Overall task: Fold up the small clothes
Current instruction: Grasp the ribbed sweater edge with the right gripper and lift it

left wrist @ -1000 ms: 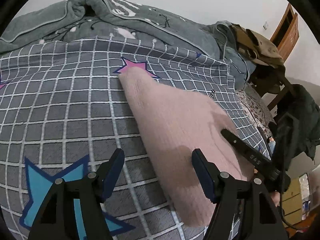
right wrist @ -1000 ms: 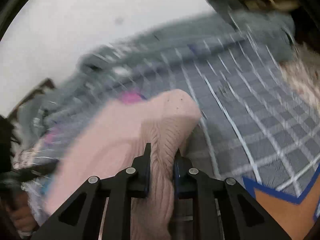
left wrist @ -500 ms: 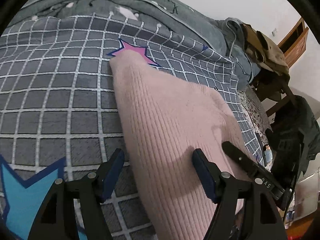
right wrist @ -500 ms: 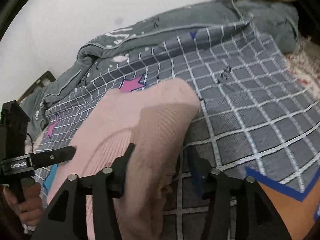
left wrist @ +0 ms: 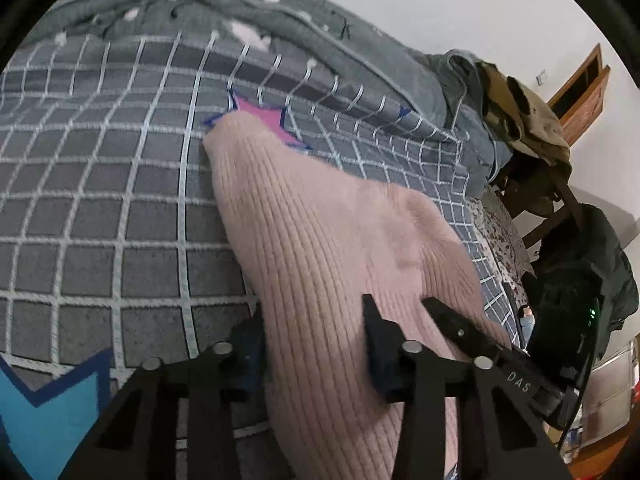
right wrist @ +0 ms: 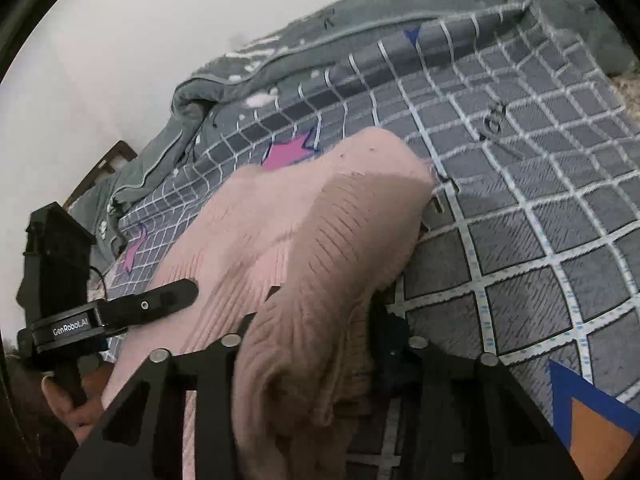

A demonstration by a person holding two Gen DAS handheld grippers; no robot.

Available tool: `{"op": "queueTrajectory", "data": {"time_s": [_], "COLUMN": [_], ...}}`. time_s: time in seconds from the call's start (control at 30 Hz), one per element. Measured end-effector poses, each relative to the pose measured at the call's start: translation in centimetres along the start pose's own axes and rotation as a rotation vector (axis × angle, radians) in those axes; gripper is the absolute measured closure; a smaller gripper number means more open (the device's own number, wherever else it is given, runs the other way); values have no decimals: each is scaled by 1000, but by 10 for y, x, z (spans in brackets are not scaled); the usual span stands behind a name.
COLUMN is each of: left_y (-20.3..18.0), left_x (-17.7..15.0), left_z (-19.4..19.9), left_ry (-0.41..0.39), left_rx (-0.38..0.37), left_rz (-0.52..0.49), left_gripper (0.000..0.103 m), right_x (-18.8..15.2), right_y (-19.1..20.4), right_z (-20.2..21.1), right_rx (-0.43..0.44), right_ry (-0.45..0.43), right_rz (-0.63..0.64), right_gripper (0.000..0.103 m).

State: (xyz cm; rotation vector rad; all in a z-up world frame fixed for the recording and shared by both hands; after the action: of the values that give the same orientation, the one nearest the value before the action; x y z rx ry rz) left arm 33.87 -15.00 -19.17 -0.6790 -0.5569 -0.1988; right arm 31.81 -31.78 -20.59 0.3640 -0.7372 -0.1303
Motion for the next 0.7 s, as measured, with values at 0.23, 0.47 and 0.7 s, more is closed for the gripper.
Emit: {"op": "queueTrajectory", "data": {"time_s": [0.23, 0.47, 0.7], "left_y": [25, 92, 119], "left_x": [18, 26, 4], "left_z": [47, 100, 88], "left_ry": [-93, -135, -134], "left_rx": [32, 126, 154], "left_rz": [10, 43, 25], "left_gripper": [67, 66, 52], "right_x": [20, 21, -3], "right_y": [48, 131, 142], "right_z": [10, -29, -62], "right_rx": [76, 170, 80], "right_ry": [-52, -43, -20], "right_rz": [0, 80, 199], "right_gripper": [72, 72, 67]}}
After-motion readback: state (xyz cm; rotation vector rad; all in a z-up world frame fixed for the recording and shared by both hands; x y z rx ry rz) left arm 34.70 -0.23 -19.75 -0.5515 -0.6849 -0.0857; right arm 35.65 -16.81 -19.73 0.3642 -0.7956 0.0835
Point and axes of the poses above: each gripper's, at about its wrist camera, not at the fingertips, and z roughly against the way its jaws point, y to its left, x to its top, the point moved 7 cm from there along -z, roughly the way its jaws point, and after that the axes turned 4 degrees about -x, right-handed, at the moved point
